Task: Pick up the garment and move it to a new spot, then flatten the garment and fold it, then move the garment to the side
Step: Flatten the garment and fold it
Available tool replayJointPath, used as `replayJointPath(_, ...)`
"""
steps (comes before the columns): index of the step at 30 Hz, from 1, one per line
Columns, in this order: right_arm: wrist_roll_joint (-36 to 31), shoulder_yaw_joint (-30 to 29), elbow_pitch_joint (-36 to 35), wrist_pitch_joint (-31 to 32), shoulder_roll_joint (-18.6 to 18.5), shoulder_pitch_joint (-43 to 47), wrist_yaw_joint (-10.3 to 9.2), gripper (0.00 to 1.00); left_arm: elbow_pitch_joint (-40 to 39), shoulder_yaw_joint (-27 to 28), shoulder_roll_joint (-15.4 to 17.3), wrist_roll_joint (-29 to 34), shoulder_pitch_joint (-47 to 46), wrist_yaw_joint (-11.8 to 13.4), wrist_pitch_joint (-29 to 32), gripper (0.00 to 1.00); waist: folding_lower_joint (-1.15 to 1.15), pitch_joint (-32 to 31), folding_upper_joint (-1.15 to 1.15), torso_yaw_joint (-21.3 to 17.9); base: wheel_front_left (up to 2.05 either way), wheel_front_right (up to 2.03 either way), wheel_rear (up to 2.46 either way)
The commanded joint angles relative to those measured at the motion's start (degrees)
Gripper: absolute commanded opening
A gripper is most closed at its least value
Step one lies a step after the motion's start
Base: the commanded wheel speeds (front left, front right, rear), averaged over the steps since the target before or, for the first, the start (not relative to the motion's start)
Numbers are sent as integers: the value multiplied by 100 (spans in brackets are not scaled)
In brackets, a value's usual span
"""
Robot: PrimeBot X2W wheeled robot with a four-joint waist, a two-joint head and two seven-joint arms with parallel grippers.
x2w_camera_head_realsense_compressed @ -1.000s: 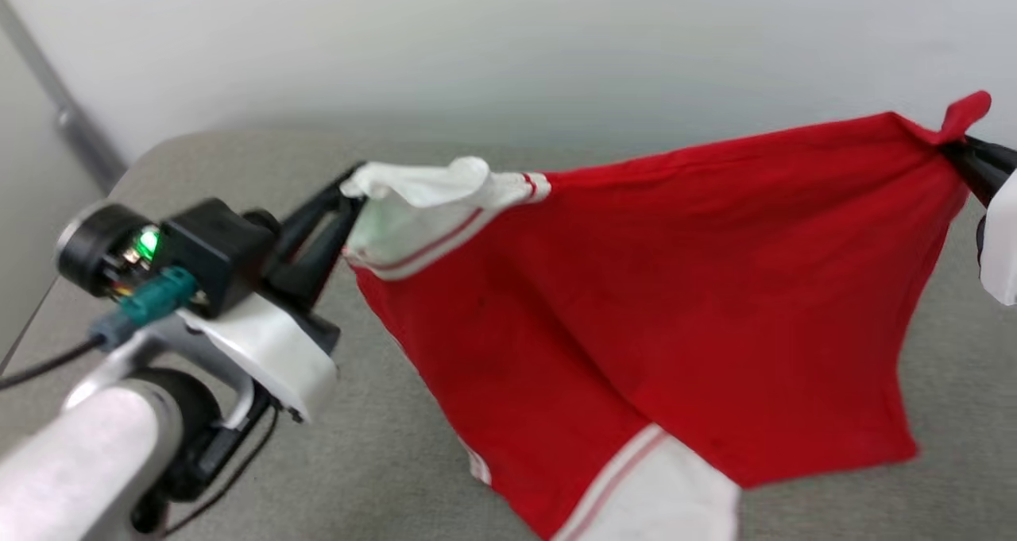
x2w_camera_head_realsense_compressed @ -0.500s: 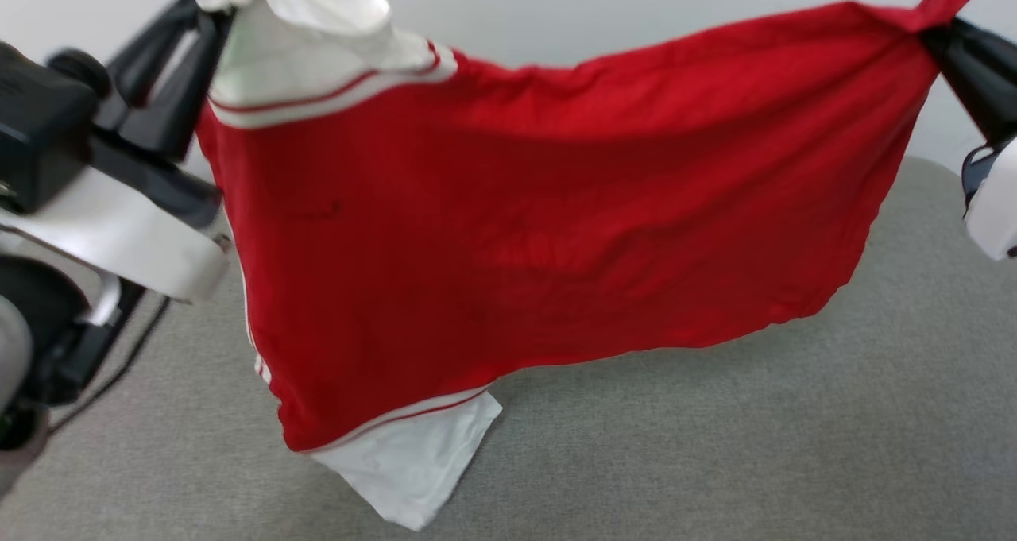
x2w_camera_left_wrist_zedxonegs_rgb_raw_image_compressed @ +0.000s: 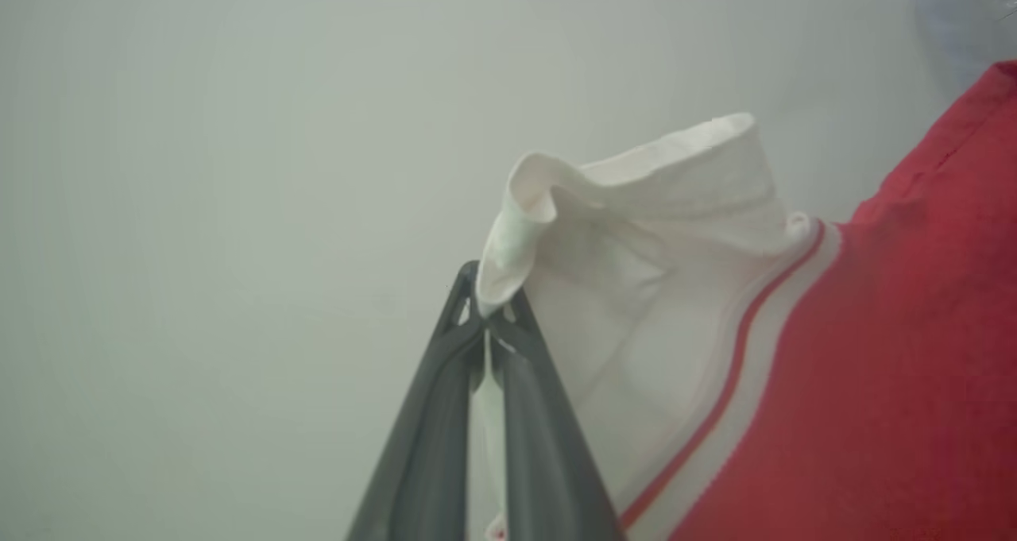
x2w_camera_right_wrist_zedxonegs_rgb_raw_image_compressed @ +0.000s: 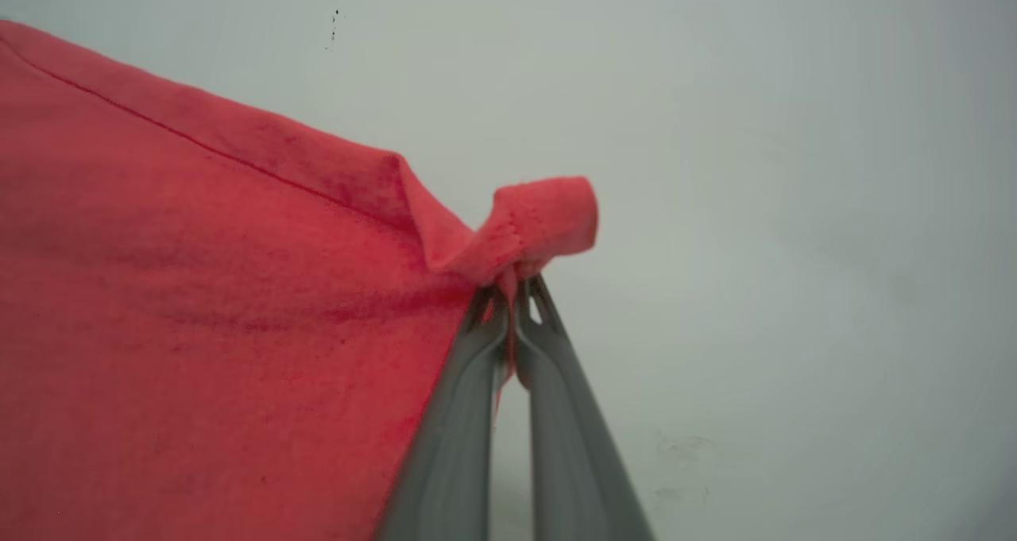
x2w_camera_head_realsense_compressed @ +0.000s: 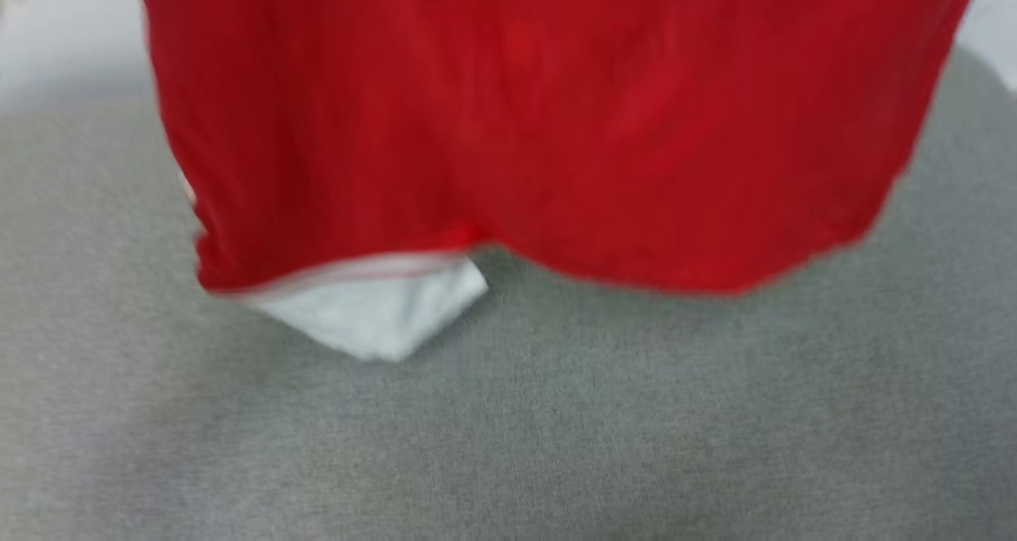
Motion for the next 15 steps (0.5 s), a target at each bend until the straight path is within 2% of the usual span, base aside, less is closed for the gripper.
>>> replayJointPath(1,-138,80,222,-104,29,-417,-5,0,317,-4,-91,97,-459,-160,-39,0,0,694,0,-85,0,0,0)
replayJointPath(2,-138,80,222,-104,29,-417,-5,0,317,-4,-91,97,-459,-160,-39,0,0,694,0,-85,0,0,0)
replayJointPath(7,-406,177,1080,-640,253,-1553,-5,0,1476,-111,-422,477,-1856,-437,-330,0,0,1373,0,-110,0,0,0)
replayJointPath(9,-532,206,1453,-859,330,-1983,-5,0,1980,-127,-643,639,-2317,-404,-522,0,0,1605,0,-79,0,0,0)
replayJointPath(10,-804,266,2005,-1269,450,-2538,-5,0,2712,-166,-887,809,-2924,-427,-785,0,0,1898,0,-72,0,0,0)
replayJointPath(15,-1250,94,2997,-1989,722,-3321,-7,0,3826,-226,-1257,1007,-3782,-478,-1304,0,0,2292,0,-32,0,0,0)
